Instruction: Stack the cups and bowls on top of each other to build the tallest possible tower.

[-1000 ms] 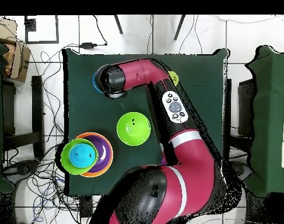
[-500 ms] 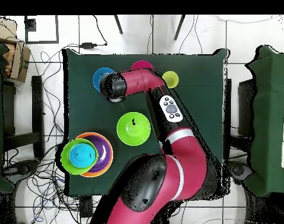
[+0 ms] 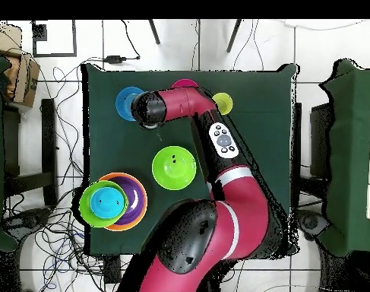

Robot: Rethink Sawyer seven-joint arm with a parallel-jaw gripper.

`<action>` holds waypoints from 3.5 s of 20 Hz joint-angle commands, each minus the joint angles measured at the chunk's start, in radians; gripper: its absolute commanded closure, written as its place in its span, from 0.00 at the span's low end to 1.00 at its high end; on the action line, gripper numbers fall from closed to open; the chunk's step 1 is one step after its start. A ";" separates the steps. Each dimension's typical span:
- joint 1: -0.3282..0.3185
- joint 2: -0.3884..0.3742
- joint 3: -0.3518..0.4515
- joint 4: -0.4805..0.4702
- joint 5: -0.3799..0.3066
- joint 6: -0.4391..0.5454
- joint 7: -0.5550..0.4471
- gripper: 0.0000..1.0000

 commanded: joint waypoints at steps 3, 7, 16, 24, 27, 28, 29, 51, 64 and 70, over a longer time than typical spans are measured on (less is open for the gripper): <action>0.040 0.042 -0.029 -0.036 -0.085 -0.044 -0.181 1.00; 0.044 -0.015 -0.047 0.023 -0.063 -0.024 -0.141 1.00; 0.028 -0.425 -0.080 0.365 0.133 0.210 0.023 1.00; -0.022 -0.594 -0.105 0.594 0.186 0.117 0.060 1.00; -0.062 -0.656 -0.106 0.697 0.189 0.060 0.040 1.00; -0.087 -0.683 -0.101 0.753 0.187 0.023 0.026 1.00; -0.102 -0.696 -0.100 0.783 0.182 -0.001 0.022 1.00; -0.556 -1.059 -0.004 1.343 0.234 -0.230 -0.132 1.00; -0.805 -1.219 0.269 1.501 0.397 -0.237 -0.289 1.00; -0.612 -1.160 0.154 1.475 0.212 -0.303 0.012 1.00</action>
